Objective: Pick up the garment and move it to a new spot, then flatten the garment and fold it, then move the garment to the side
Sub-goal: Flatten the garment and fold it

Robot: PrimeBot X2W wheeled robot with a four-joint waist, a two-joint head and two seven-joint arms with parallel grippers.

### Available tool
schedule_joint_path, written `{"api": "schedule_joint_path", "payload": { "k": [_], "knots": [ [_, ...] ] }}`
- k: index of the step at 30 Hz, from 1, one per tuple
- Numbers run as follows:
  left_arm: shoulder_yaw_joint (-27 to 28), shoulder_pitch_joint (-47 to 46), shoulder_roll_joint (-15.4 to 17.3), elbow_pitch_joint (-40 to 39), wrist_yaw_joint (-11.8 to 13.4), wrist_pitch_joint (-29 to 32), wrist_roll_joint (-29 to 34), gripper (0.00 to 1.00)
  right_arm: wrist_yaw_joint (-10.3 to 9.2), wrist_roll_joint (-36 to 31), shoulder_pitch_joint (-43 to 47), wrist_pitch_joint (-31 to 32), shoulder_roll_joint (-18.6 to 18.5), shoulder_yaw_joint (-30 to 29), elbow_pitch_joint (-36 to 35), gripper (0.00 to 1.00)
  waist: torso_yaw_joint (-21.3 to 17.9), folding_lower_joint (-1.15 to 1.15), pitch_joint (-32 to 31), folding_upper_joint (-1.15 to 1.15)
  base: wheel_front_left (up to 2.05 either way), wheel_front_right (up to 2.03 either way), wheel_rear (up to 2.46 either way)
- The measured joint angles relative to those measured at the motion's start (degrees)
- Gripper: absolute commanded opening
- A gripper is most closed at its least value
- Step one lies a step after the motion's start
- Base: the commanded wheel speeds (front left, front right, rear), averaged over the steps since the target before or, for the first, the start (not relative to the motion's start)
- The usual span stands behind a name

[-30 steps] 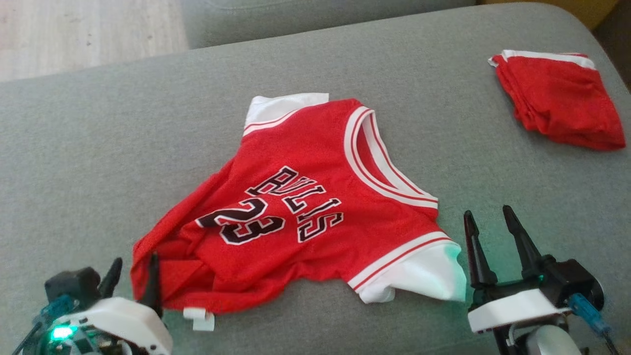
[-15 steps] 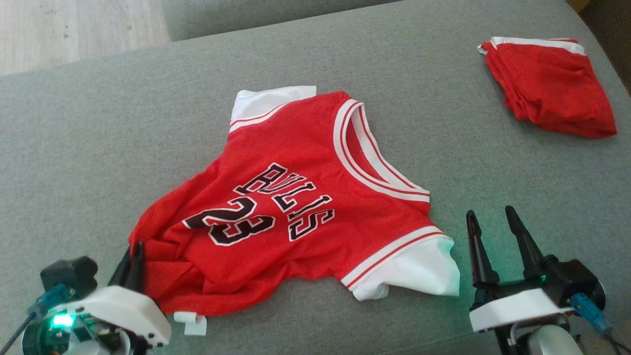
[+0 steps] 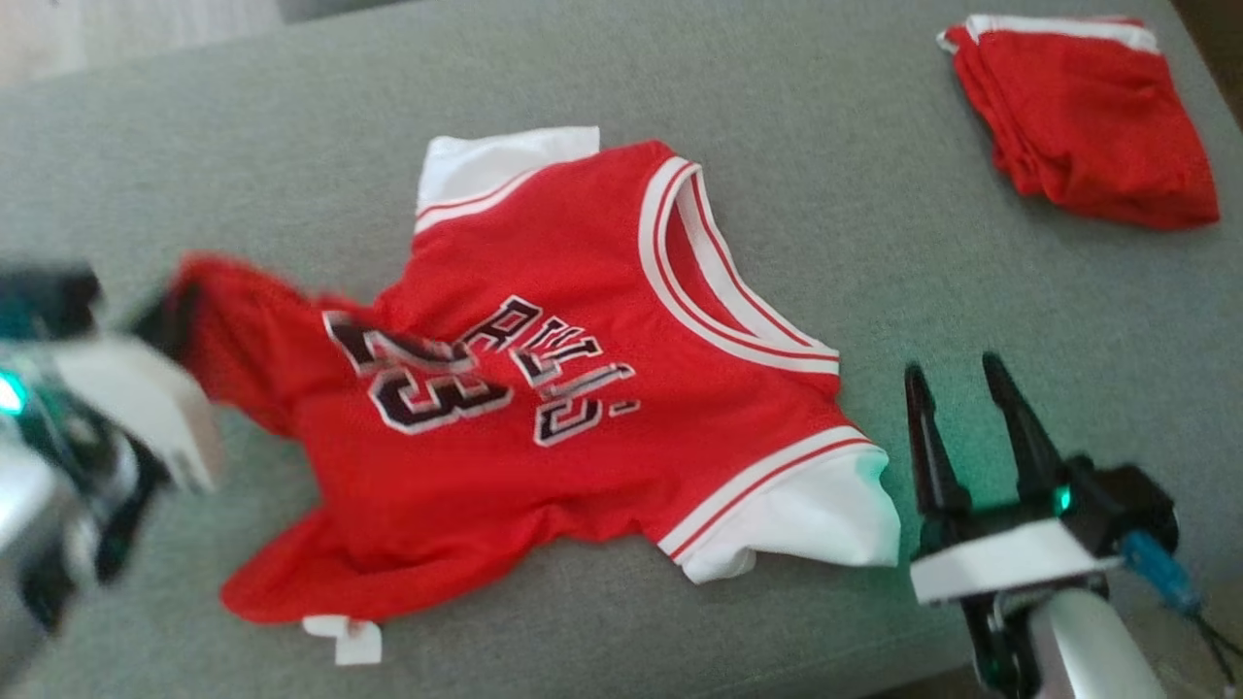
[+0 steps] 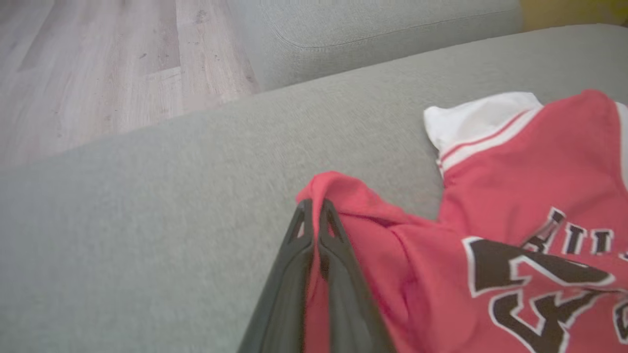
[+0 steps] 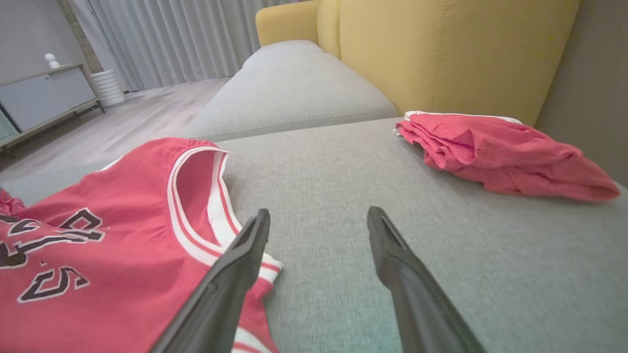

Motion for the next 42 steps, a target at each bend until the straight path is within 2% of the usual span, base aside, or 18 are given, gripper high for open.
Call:
{"api": "schedule_joint_path", "payload": {
  "k": [3,6,10,11,12,13,16,20,24,30,35,42],
  "knots": [
    [-0.16,-7.18,0.94,3.31,-3.28,5.63,0.16,0.0,0.0,0.67,-2.68,0.0,0.0,0.42,-0.07,1.0,-1.39,0.0,1.64,0.0,0.0,0.0,0.0],
    [-0.7,-12.33,0.94,7.33,-5.25,8.61,2.42,0.0,0.0,1.82,-3.59,-0.01,-0.01,0.82,-0.1,1.0,-3.08,0.01,3.26,0.0,0.0,0.0,0.0],
    [-0.76,-16.97,0.13,14.96,-5.38,6.93,6.68,0.0,0.0,3.33,-3.57,0.0,0.0,1.29,0.11,1.0,-5.2,0.01,5.22,0.0,0.0,0.0,0.0],
    [-0.77,-17.79,-0.45,16.86,-5.37,5.73,7.83,0.05,0.0,3.58,-3.57,0.0,0.0,1.32,0.12,1.0,-5.59,0.01,5.57,0.0,0.0,0.0,0.0],
    [-0.77,-18.41,-1.11,18.6,-5.35,4.45,8.81,0.47,0.0,3.66,-3.57,0.0,0.0,1.32,0.14,1.0,-5.91,0.01,5.86,0.0,0.0,0.0,0.0],
    [-0.65,-18.76,-1.99,20.24,-5.31,3.31,9.16,1.0,0.0,3.78,-3.57,0.0,0.0,1.32,0.21,1.0,-6.15,0.01,6.03,0.0,0.0,0.0,0.0],
    [-0.62,-18.1,-4.45,23.18,-5.9,2.4,7.56,1.0,0.0,4.01,-3.56,0.0,0.0,1.19,0.45,1.0,-6.07,0.0,5.53,0.0,0.0,0.0,0.0],
    [0.23,-14.52,-3.81,23.03,-5.6,-0.18,5.6,1.0,0.0,3.89,-3.48,0.0,0.0,0.21,0.46,1.0,-5.02,-0.01,3.92,0.0,0.0,0.0,0.0],
    [1.94,-8.32,-2.56,17.97,-4.01,-2.24,1.8,1.0,0.0,2.65,-2.79,0.0,-0.01,-1.3,0.49,1.0,-3.17,-0.01,1.96,0.0,0.0,0.0,0.0],
    [0.33,3.69,-2.43,8.43,-1.89,-2.24,-1.99,1.0,0.0,0.96,-1.09,-0.01,-0.01,-1.85,0.47,1.0,0.7,-0.02,-0.39,0.0,0.0,0.0,0.0],
    [-0.57,8.06,-3.35,6.77,-0.81,-3.65,-3.48,1.0,0.0,0.05,-1.04,0.0,-0.01,-1.55,0.47,1.0,2.74,-0.02,-1.79,0.0,0.0,0.0,0.0],
    [-0.8,12.35,-4.85,6.04,-0.85,-5.63,-5.39,1.0,0.0,-1.07,-0.54,0.0,-0.01,-1.91,0.55,1.0,3.31,-0.02,-2.95,0.0,0.0,0.0,0.0]
  ]
}}
